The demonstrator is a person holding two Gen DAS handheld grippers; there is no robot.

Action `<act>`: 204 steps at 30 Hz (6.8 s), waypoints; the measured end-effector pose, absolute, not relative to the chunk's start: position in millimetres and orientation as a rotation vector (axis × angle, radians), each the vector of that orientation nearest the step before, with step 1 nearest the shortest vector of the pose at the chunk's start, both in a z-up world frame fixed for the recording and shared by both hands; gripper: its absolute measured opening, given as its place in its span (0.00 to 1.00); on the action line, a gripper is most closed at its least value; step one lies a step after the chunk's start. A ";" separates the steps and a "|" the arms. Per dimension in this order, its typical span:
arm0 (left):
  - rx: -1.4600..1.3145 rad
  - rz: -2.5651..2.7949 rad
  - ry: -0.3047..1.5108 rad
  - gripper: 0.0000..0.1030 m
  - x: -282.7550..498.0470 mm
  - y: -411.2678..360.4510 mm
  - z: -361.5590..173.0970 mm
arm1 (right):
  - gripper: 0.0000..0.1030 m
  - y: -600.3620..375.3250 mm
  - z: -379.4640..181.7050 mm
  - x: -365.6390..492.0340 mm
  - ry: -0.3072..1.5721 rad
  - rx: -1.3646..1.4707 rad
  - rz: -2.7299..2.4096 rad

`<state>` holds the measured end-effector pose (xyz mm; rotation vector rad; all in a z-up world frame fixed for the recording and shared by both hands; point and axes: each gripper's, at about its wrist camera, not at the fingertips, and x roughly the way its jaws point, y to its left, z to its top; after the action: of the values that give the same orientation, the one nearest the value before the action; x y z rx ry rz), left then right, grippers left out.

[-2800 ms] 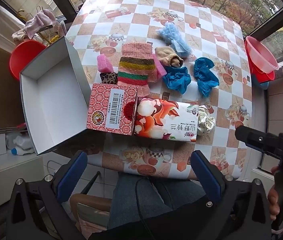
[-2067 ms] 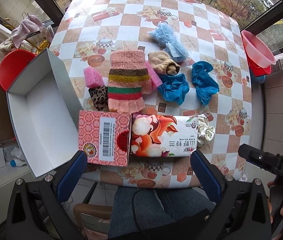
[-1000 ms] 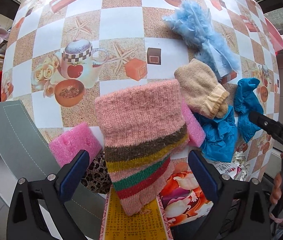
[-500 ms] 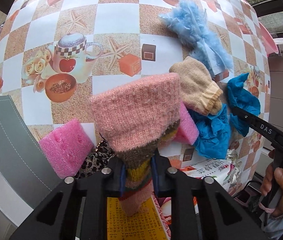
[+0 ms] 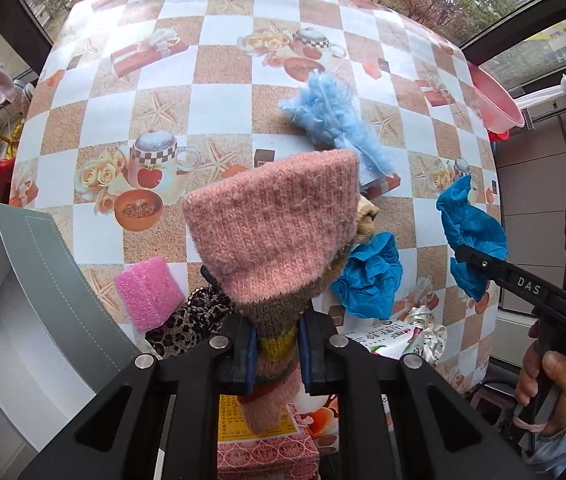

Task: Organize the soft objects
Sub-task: 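Grasp the pink striped knit glove with the left tool while the right tool grasps the blue rubber gloves, then carry the pink glove and blue gloves over the white box with both tools, then open both tools to drop the pink glove and blue gloves into the box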

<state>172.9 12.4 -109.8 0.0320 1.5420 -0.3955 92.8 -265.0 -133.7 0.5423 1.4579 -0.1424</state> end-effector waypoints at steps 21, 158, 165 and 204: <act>-0.011 -0.436 1.427 0.17 127.4 -8.4 -38.6 | 0.21 -258.7 -87.0 56.1 1.389 0.581 -0.070; -0.168 -0.019 1.402 0.17 96.3 316.9 -109.9 | 0.22 163.0 -108.7 92.7 1.530 0.160 0.343; -0.152 -0.029 1.451 0.17 86.4 309.2 -127.3 | 0.22 160.5 -130.1 85.0 1.581 0.142 0.329; -0.179 -0.008 1.290 0.89 64.1 315.9 -61.0 | 1.00 168.8 -75.9 26.0 1.420 -0.007 0.470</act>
<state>64.1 315.9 -61.0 -0.1789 1.2901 -0.0080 26.0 168.8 -75.9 -0.0067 1.4197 0.4705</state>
